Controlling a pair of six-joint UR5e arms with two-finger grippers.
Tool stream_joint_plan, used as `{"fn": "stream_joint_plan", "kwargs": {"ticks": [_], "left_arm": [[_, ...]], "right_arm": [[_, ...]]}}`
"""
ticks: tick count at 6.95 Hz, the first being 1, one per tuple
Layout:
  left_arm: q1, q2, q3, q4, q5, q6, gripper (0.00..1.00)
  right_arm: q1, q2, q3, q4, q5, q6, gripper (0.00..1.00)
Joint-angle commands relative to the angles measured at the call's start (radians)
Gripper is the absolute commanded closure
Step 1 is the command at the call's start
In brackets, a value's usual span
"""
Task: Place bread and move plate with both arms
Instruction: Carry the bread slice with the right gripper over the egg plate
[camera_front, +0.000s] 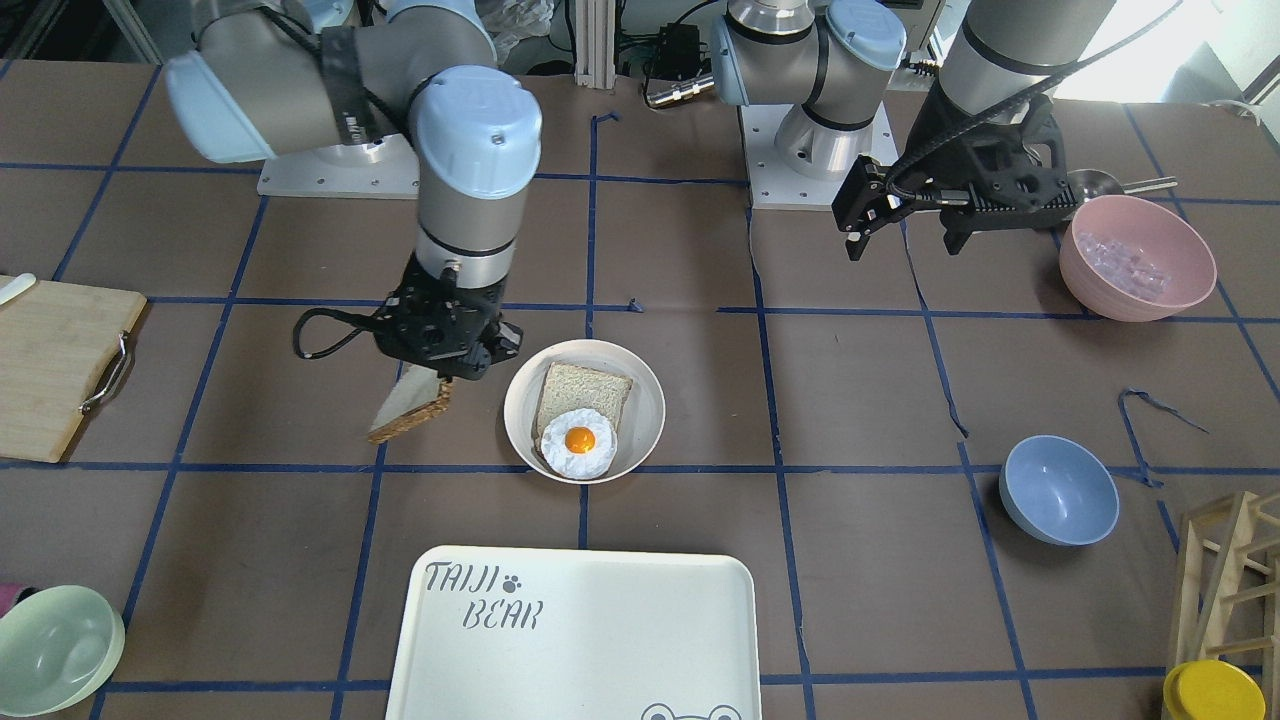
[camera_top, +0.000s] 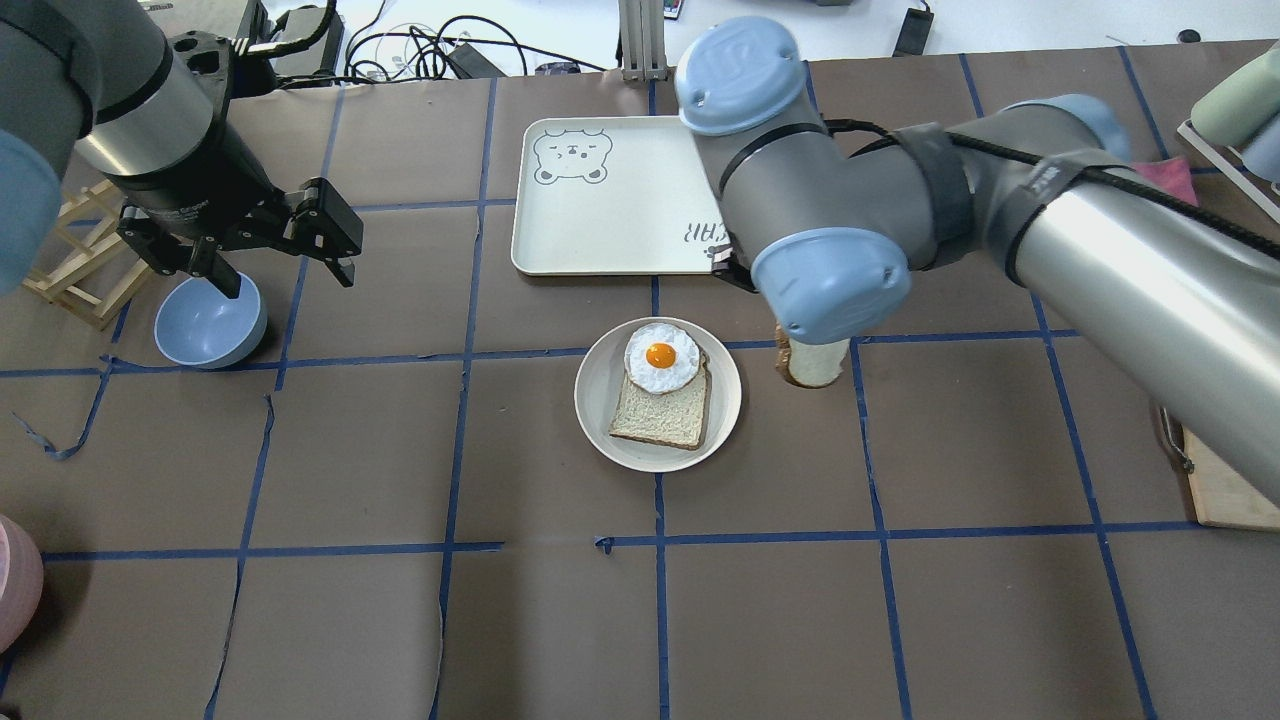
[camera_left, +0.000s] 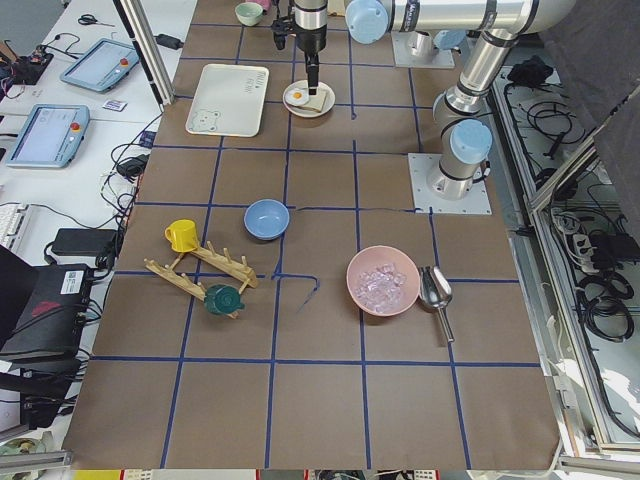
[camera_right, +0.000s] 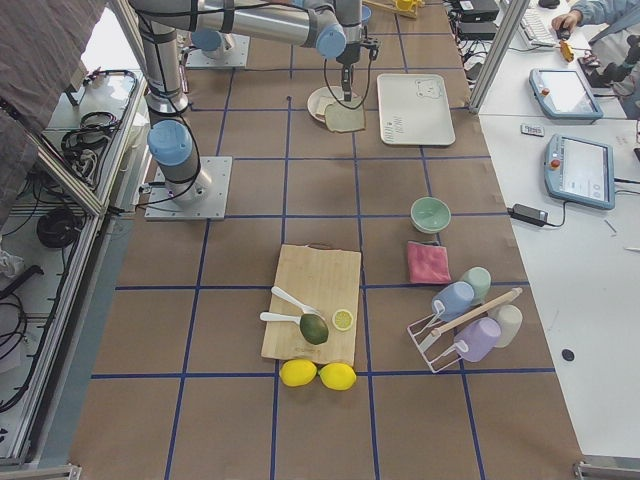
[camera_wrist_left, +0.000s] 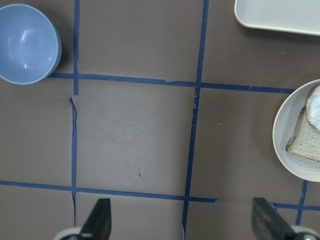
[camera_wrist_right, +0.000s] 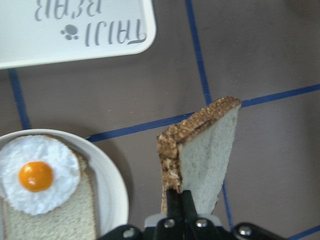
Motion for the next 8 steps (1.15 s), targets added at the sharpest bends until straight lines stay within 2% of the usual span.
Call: {"fn": "stream_joint_plan", "kwargs": {"ticks": [1,4,6,8], "left_arm": [[0.000,0.001,-0.002,0.002,0.003,0.004,0.00],[0.000,0.001,-0.002,0.002,0.003,0.004,0.00],[0.000,-0.002,-0.002,0.002,0.001,0.006,0.00],[0.005,-0.004,-0.002,0.005,-0.002,0.007,0.00]], "right_arm": [[0.121,0.076,-0.021,-0.017,0.043,0.183,1.00],[0.149,0.090,-0.036,-0.031,0.123,0.283,1.00],[0.147,0.153,-0.085,-0.059,0.107,0.286,1.00],[0.147,0.159,-0.081,-0.059,0.109,0.282,1.00]]}}
